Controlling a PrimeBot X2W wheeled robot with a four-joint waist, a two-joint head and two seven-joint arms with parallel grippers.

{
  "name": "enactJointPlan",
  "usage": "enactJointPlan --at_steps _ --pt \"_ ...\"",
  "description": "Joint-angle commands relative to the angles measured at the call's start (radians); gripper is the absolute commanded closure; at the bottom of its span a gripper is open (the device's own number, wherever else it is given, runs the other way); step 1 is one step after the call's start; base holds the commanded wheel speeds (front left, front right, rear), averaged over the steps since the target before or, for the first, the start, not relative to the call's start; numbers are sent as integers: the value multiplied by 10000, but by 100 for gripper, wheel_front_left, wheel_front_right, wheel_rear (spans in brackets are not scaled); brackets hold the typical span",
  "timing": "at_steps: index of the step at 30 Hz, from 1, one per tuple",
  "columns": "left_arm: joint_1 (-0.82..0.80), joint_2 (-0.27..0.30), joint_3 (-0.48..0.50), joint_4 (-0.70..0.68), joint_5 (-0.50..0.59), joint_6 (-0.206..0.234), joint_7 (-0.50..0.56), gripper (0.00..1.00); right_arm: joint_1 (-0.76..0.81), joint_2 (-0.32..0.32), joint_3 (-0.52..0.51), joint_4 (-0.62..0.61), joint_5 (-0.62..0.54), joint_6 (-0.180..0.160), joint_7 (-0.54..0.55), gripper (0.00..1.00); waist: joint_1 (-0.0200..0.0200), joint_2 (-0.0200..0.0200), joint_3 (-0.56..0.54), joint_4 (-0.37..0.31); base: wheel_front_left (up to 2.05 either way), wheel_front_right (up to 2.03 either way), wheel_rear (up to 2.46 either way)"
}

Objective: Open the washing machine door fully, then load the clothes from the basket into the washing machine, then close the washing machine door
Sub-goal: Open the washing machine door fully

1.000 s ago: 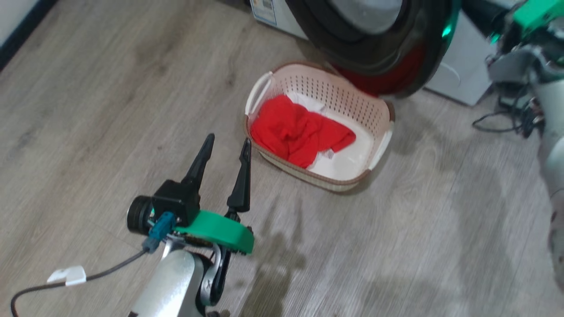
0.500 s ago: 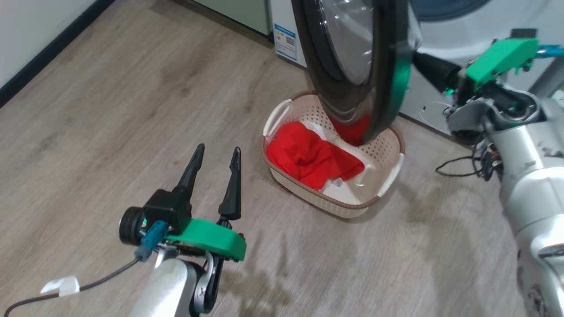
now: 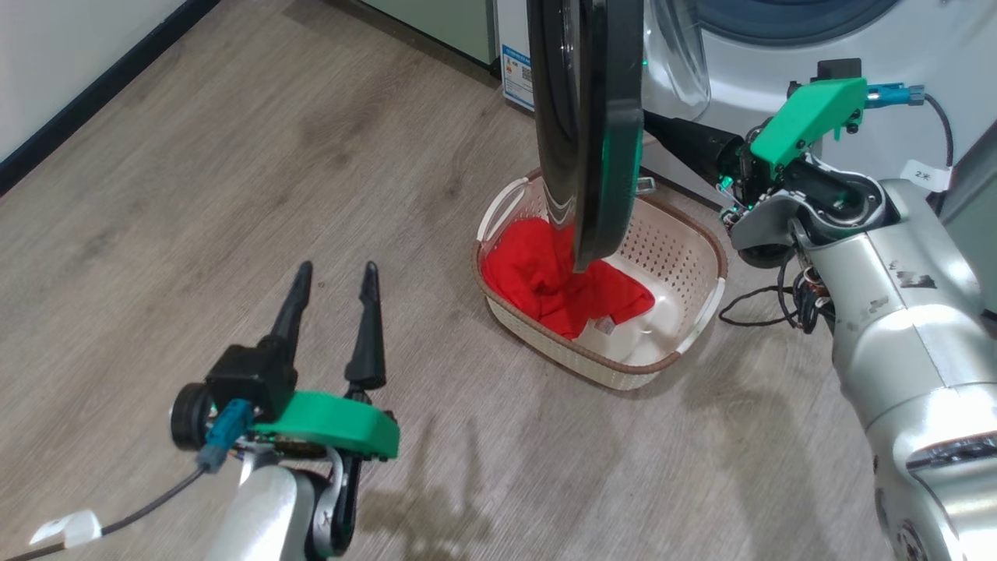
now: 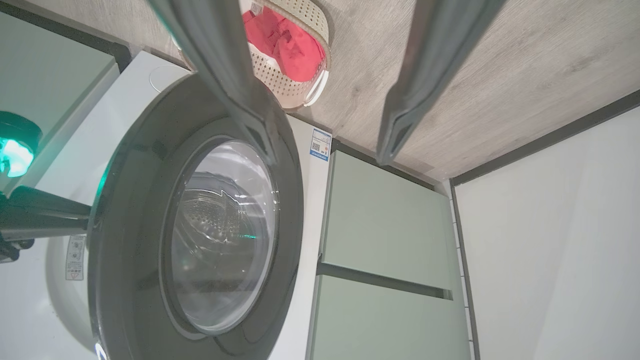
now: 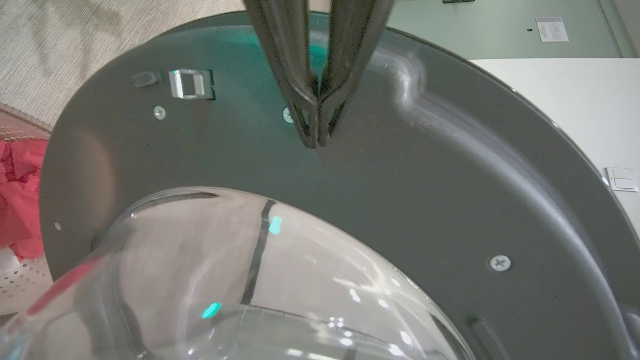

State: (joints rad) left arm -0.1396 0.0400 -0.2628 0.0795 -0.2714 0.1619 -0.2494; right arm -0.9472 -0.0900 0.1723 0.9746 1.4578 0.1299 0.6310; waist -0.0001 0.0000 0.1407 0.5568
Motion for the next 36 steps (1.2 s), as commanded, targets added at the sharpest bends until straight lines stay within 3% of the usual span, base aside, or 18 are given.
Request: enactJointPlan --at_steps 1,19,31,36 --pt "-205 102 387 -399 89 75 -124 0 -202 351 223 -333 145 8 18 100 1 0 -2 6 0 0 0" --pt "-96 102 476 -554 16 195 -124 0 -411 396 2243 -484 1758 8 -517 100 1 0 44 50 0 0 0" --pt "-100 102 430 -406 4 139 -124 0 -213 346 2188 -645 1934 8 -960 100 1 0 -183 -41 0 0 0" --pt "-145 102 388 -220 -233 88 -124 0 579 -166 2173 -1307 1662 8 -1100 100 1 0 -455 -139 0 0 0"
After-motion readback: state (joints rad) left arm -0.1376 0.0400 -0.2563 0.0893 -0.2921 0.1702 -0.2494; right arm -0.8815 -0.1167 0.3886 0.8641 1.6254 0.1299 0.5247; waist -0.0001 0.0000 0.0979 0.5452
